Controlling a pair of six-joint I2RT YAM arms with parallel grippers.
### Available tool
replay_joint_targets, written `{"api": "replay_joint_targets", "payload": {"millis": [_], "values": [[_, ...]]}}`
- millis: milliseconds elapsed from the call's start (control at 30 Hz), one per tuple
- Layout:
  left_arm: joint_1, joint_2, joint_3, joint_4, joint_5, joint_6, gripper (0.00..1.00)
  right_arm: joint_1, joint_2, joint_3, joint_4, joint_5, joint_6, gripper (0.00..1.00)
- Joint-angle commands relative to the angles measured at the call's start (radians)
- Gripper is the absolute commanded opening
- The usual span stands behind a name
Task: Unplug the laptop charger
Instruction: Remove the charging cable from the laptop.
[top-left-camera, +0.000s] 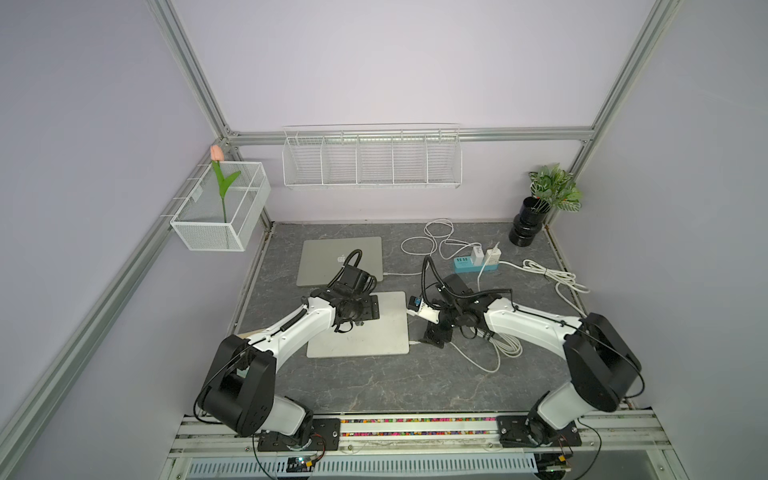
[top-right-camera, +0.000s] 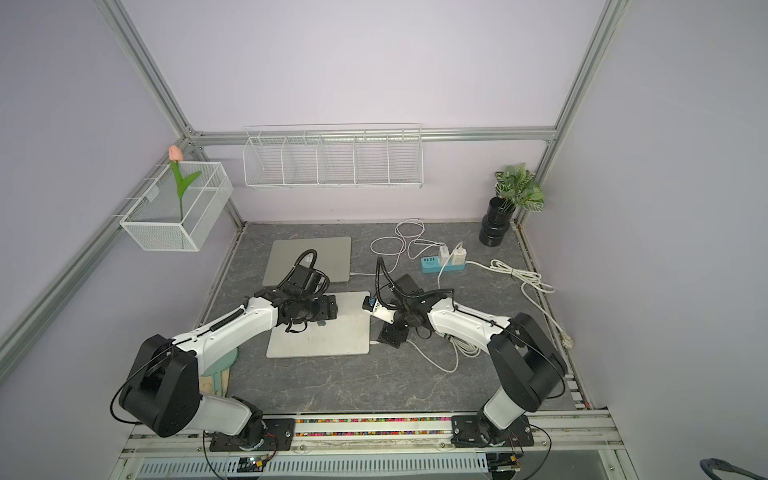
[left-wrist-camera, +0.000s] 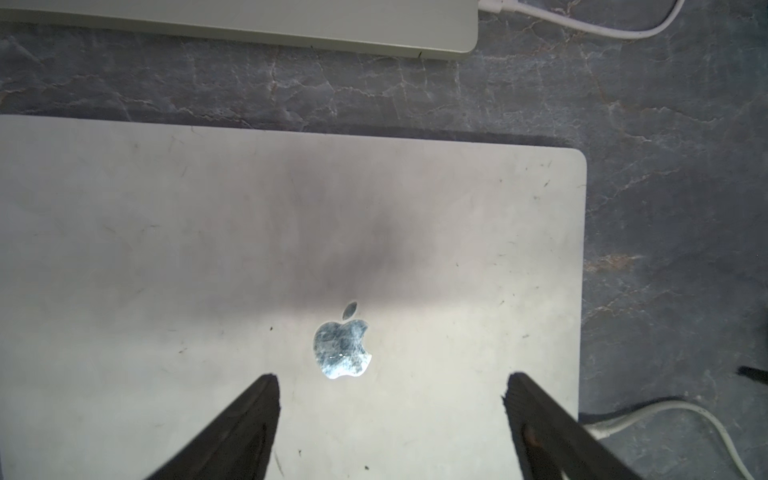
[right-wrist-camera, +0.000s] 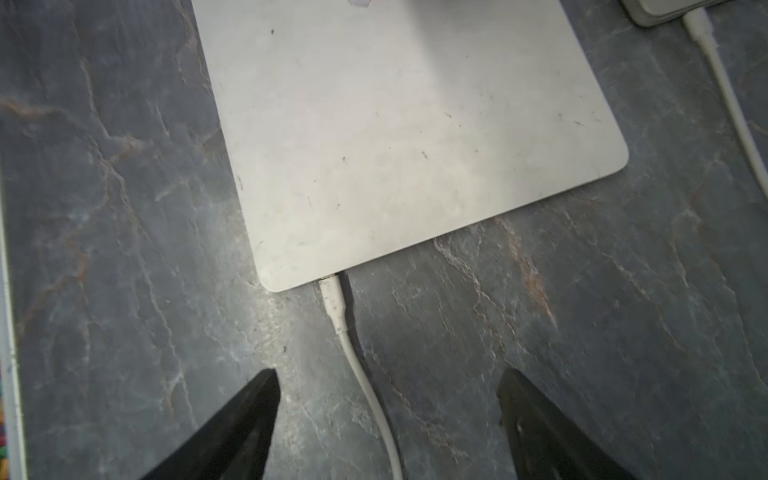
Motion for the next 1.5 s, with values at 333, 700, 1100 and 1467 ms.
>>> {"api": "replay_joint_targets", "payload": {"millis": [333,700,1100,1467], "values": [[-0.063,0.048,-0.011,0.025,-0.017,-0.034,0.85,0.084,0.131,0.024,-0.075,0.189,-0.188,0.78],[-0.065,0.086,-0.017,-0.002,-0.029,-0.038,0.85,0.086,0.088,0.003,-0.025,0.141,-0.205,0.27],[-0.065,0.192,-0.065,-0.045,-0.073,-0.062,0.84,0.06,0.023,-0.032,-0.088,0.063,-0.278,0.07],[-0.063,0.209,-0.069,-0.03,-0.094,-0.045,0.84,0.037,0.018,-0.071,-0.144,0.121,-0.324,0.07]]}}
